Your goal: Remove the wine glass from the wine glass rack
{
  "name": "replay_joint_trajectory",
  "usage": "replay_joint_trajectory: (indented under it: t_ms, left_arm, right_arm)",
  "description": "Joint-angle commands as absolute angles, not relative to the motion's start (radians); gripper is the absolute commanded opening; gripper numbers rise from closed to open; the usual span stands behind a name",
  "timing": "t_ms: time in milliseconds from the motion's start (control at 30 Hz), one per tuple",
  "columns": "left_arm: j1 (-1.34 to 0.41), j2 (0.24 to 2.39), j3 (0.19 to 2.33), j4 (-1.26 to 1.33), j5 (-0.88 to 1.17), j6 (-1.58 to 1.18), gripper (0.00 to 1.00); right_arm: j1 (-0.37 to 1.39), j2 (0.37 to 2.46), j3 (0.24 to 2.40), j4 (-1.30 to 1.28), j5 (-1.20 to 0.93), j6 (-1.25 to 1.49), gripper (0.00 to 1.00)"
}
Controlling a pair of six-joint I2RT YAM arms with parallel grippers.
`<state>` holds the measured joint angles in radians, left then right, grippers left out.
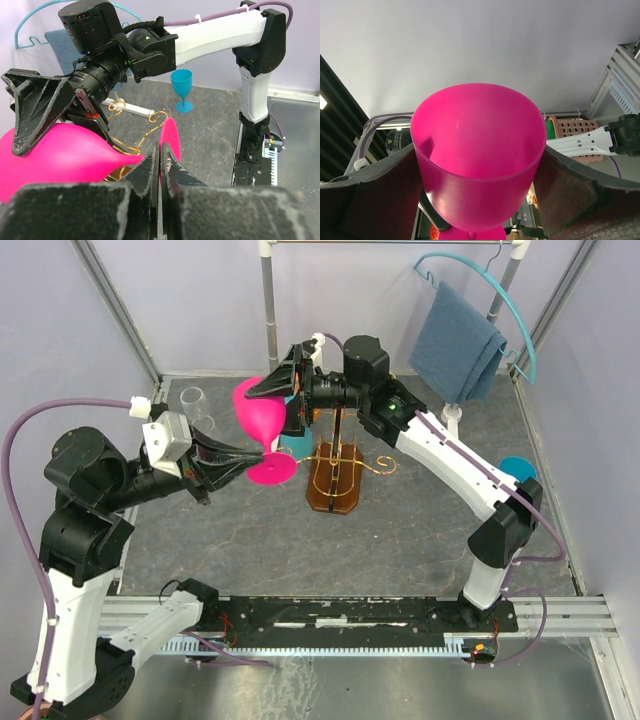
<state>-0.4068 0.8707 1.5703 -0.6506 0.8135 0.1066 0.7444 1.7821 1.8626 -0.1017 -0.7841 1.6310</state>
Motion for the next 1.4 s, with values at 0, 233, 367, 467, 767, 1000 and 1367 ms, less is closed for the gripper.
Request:
replay_joint_trajectory:
  t_ms: [0, 233, 367, 467, 767, 1000, 1367]
  left_arm:
    - [-0.405, 0.857, 1.565, -0.601, 0.811, 0.116, 0.03]
    - [-0.405, 0.834, 1.552, -0.595, 0.772, 0.105, 0.50]
    - [-0.405, 0.806, 1.535, -0.579, 0.726, 0.097, 0.97]
    - [-0.404, 0.775, 1.521, -0.561, 0.693, 0.091, 0.99]
    - [-0.405, 0.707, 1.510, -0.583, 0.559, 0.084, 0.99]
    - [-0.405, 0.689, 1.481, -0.585, 0.525, 0.070, 0.99]
    - [-0.406, 0.685, 1.436, -0.533, 0.528, 0.027, 0.99]
  right_arm:
    - [0.752, 1.784, 1.898, -0.011, -0.781, 1.656, 0.81]
    - [0.752, 1.784, 1.898, 0.037, -0.781, 1.675, 0.76]
    - [0.750, 1.787, 1.900, 0.045, -0.784, 1.677, 0.75]
    - [0.737, 1.785, 1.908, 0.021, -0.788, 1.643, 0.72]
    - [0.570, 1.626, 2.035, -0.653, -0.544, 0.965, 0.72]
    - [0.544, 1.293, 1.880, -0.861, 0.030, 0.548, 0.74]
    - [0.540, 0.990, 1.485, -0.629, 0.658, 0.311, 0.69]
